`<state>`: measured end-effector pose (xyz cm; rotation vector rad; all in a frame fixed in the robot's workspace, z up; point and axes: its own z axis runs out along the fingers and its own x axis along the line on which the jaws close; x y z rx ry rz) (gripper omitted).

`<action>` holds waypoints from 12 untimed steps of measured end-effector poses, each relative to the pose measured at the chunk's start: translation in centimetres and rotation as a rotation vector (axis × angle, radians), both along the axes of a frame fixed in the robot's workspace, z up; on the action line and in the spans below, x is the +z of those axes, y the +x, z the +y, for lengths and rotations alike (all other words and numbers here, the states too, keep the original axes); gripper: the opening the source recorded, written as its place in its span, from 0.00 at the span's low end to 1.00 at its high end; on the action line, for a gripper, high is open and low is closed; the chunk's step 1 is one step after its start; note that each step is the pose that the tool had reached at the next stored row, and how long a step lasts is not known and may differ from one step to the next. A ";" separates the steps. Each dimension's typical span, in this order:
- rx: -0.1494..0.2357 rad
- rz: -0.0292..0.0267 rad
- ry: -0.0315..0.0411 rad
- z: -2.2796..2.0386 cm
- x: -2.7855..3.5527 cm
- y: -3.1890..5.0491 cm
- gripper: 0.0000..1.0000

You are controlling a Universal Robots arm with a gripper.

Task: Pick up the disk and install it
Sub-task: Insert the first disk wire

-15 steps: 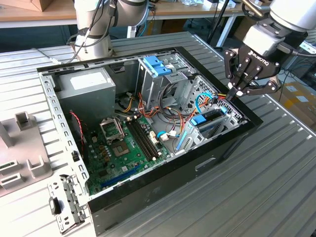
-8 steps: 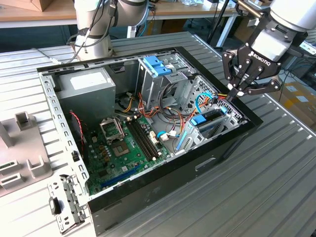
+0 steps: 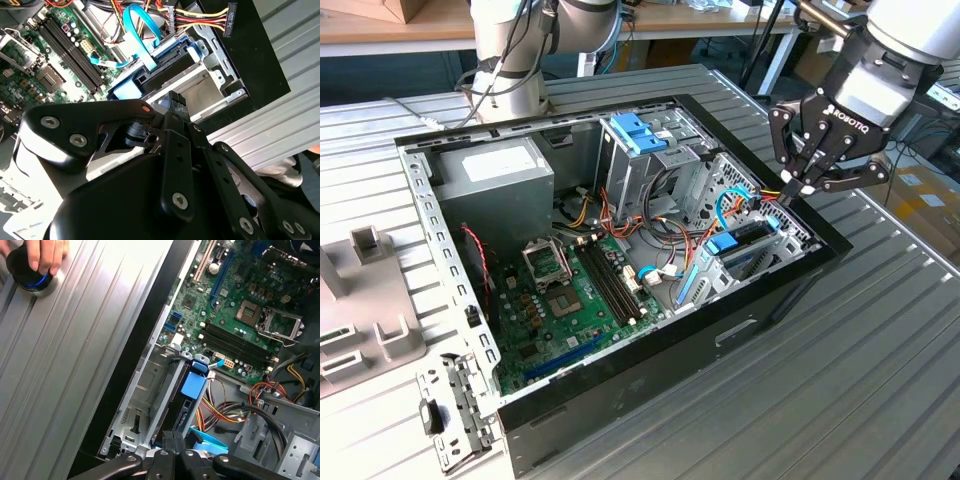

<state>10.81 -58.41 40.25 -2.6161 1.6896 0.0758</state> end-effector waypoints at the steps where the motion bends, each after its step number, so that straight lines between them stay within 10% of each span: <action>1: 0.008 0.0000 -0.0001 0.00 0.00 0.00 0.11; 12: 0.083 0.0000 0.0000 0.00 0.00 0.00 0.11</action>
